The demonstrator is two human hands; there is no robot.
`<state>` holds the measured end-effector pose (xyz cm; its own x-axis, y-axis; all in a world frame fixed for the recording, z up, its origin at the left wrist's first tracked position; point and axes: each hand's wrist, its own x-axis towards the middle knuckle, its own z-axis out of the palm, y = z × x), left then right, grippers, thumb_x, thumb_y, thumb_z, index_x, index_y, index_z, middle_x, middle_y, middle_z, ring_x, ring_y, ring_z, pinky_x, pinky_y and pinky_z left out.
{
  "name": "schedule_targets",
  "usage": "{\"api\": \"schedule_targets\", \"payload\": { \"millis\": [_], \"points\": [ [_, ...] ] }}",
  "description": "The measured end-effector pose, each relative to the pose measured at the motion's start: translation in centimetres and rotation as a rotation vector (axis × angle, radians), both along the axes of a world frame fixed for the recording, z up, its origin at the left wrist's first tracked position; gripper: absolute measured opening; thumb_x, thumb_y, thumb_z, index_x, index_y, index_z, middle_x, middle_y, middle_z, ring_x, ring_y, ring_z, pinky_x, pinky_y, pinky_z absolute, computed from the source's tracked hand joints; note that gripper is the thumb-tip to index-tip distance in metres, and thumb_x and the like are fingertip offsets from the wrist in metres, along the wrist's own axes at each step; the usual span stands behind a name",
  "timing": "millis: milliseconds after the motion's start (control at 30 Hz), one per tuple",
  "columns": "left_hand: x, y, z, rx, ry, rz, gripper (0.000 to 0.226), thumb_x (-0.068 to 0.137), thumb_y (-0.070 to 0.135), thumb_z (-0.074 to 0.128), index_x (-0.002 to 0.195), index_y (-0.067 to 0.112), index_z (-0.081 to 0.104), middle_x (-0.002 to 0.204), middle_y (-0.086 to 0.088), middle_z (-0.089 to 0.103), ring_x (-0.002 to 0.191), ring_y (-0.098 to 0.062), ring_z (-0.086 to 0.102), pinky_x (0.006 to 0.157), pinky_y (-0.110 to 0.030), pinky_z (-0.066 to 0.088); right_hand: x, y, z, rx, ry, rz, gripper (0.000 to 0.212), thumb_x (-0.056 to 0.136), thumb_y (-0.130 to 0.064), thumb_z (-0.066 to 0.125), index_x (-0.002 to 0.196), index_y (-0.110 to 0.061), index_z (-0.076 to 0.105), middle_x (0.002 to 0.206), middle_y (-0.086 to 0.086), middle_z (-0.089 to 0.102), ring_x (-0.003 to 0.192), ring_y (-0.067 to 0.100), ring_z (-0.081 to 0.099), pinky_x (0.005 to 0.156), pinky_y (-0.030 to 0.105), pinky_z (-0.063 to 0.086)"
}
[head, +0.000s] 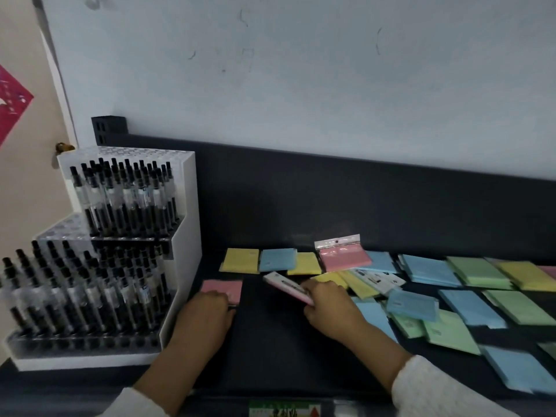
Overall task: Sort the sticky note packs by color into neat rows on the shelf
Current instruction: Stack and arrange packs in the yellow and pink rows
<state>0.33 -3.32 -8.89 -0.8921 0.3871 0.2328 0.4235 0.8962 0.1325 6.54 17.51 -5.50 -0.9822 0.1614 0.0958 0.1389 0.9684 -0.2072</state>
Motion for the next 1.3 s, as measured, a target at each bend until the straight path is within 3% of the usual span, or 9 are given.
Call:
{"api": "schedule_targets", "payload": {
  "millis": [167, 233, 367, 633, 733, 867, 1067, 1167, 1300],
  "points": [
    [-0.2, 0.5, 0.4, -0.052, -0.021, -0.047, 0.027, 0.091, 0.038, 0.046, 0.099, 0.017, 0.061, 0.105, -0.002, 0.062, 0.094, -0.017, 0.057, 0.074, -0.026, 0.044, 1.8, 2.2, 1.8, -0.364, 0.188, -0.116, 0.02, 0.082, -0.012, 0.063, 0.099, -0.017, 0.055, 0.089, 0.001, 0.064, 0.079, 0.019, 0.064, 0.06, 0.025, 0.053],
    [0.1, 1.6, 0.7, -0.033, -0.006, -0.108, 0.03, 0.09, 0.04, 0.05, 0.105, 0.017, 0.061, 0.112, -0.001, 0.059, 0.1, -0.015, 0.055, 0.082, -0.026, 0.045, 2.5, 3.4, 2.6, -0.365, 0.271, -0.152, 0.019, 0.082, -0.009, 0.062, 0.098, -0.018, 0.058, 0.086, -0.003, 0.062, 0.078, 0.016, 0.062, 0.06, 0.021, 0.05],
    [0.6, 5.5, 1.3, 0.037, 0.013, -0.274, 0.042, 0.09, 0.037, 0.051, 0.126, 0.015, 0.053, 0.132, 0.0, 0.05, 0.119, -0.016, 0.047, 0.099, -0.027, 0.039, 3.8, 6.2, 3.7, -0.374, 0.425, -0.249, 0.011, 0.082, -0.01, 0.064, 0.089, -0.018, 0.061, 0.082, 0.002, 0.068, 0.074, 0.019, 0.065, 0.065, 0.037, 0.056],
    [-0.2, 14.2, 1.6, 0.106, 0.035, -0.489, 0.033, 0.089, 0.03, 0.049, 0.118, 0.015, 0.054, 0.118, -0.001, 0.055, 0.11, -0.02, 0.051, 0.089, -0.031, 0.044, 7.7, 11.0, 4.3, -0.208, 0.522, -0.388, 0.01, 0.084, -0.016, 0.065, 0.085, -0.01, 0.057, 0.069, 0.0, 0.061, 0.064, 0.017, 0.057, 0.054, 0.028, 0.043],
    [-1.3, 17.4, 1.0, 0.133, 0.006, -0.503, 0.042, 0.091, 0.025, 0.049, 0.13, 0.01, 0.048, 0.131, -0.007, 0.051, 0.12, -0.022, 0.046, 0.099, -0.031, 0.04, 9.5, 12.6, 4.0, -0.208, 0.529, -0.413, 0.01, 0.084, -0.014, 0.063, 0.08, -0.013, 0.054, 0.059, -0.009, 0.05, 0.054, 0.007, 0.047, 0.048, 0.021, 0.034],
    [-3.0, 20.7, 0.6, 0.103, -0.007, -0.464, 0.046, 0.093, 0.021, 0.044, 0.135, 0.004, 0.039, 0.137, -0.013, 0.046, 0.124, -0.025, 0.043, 0.105, -0.028, 0.032, 11.3, 14.0, 3.9, -0.202, 0.537, -0.443, 0.008, 0.083, -0.014, 0.065, 0.082, -0.011, 0.057, 0.064, 0.0, 0.059, 0.058, 0.016, 0.055, 0.051, 0.031, 0.039],
    [-4.3, 23.8, 0.6, 0.033, 0.004, -0.351, 0.018, 0.09, 0.013, 0.047, 0.1, 0.007, 0.061, 0.099, -0.012, 0.069, 0.09, -0.027, 0.065, 0.076, -0.033, 0.05, 13.4, 16.0, 3.8, -0.186, 0.544, -0.442, 0.008, 0.084, -0.015, 0.065, 0.086, -0.011, 0.058, 0.065, -0.003, 0.055, 0.058, 0.015, 0.052, 0.05, 0.025, 0.037],
    [-4.0, 24.4, 1.0, -0.037, -0.006, -0.333, 0.02, 0.087, 0.01, 0.047, 0.101, 0.011, 0.061, 0.1, -0.007, 0.069, 0.092, -0.022, 0.065, 0.076, -0.03, 0.048, 14.1, 16.9, 3.5, -0.203, 0.55, -0.438, 0.008, 0.084, -0.014, 0.065, 0.09, -0.012, 0.06, 0.066, -0.004, 0.058, 0.059, 0.016, 0.057, 0.05, 0.026, 0.041],
    [-4.0, 23.8, 1.0, 0.089, -0.043, -0.356, 0.026, 0.088, 0.008, 0.043, 0.107, 0.011, 0.06, 0.101, -0.009, 0.067, 0.091, -0.024, 0.063, 0.078, -0.033, 0.049, 14.5, 17.2, 3.1, -0.204, 0.549, -0.432, 0.008, 0.084, -0.014, 0.064, 0.09, -0.014, 0.059, 0.064, -0.007, 0.057, 0.058, 0.014, 0.058, 0.05, 0.021, 0.042]
  ]
}}
